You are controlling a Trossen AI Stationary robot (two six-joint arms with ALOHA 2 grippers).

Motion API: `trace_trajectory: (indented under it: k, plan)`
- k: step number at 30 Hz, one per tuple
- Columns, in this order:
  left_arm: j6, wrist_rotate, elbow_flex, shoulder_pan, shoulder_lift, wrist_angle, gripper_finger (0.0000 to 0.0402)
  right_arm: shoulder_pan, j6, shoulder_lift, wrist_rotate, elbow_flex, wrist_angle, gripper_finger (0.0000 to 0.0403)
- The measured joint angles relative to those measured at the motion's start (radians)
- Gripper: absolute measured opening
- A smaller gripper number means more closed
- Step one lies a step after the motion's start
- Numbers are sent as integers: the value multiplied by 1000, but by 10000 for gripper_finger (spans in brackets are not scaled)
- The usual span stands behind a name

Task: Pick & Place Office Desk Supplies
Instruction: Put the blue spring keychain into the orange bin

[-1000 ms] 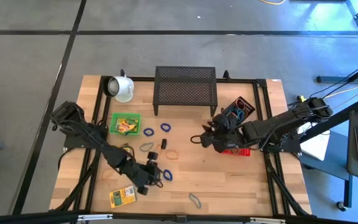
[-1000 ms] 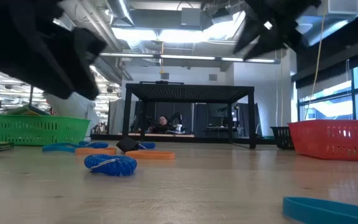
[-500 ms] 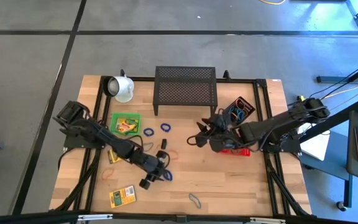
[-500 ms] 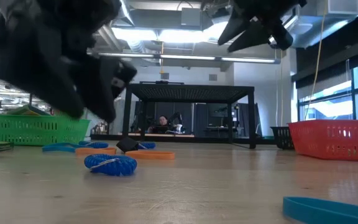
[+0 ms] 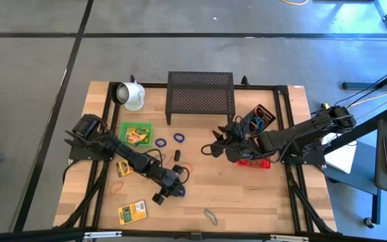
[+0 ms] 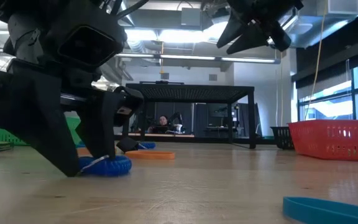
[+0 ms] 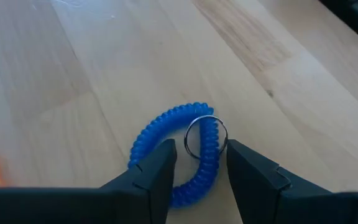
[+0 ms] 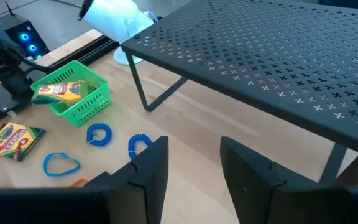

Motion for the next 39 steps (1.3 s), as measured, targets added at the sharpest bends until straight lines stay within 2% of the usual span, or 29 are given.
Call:
trace_trajectory:
  k: [3, 10, 12, 16, 19, 24, 30, 32, 34, 39]
  plan:
    - [-11, -11, 0, 0, 1, -3, 124, 1, -11, 0, 0, 0, 0, 146]
    - [-31, -35, -2, -1, -5, -7, 28, 0, -16, 0, -1, 0, 0, 146]
    - [-48, -36, -2, -1, -14, -10, 14, 1, -15, 0, -1, 0, 0, 146]
    - [-99, -49, -5, -1, -61, -34, 20, 0, -16, 0, -1, 0, 0, 146]
    - [-135, -98, 3, -7, -120, -55, 21, 1, -18, 0, -1, 0, 0, 146]
    - [-146, -213, 12, -33, -247, -25, 19, 0, -52, 0, 4, -1, 15, 146]
    - [-144, -409, 13, -87, -393, 30, 19, 13, -255, 10, -13, -1, 151, 146]
    - [-144, -420, 13, -107, -430, 62, 20, 23, -367, 27, -73, -2, 225, 146]
    - [-143, -420, 14, -128, -460, 99, 22, 31, -510, 48, -188, -2, 333, 146]
    - [-143, -386, 14, -168, -487, 172, 22, 50, -905, 140, -562, -2, 636, 146]
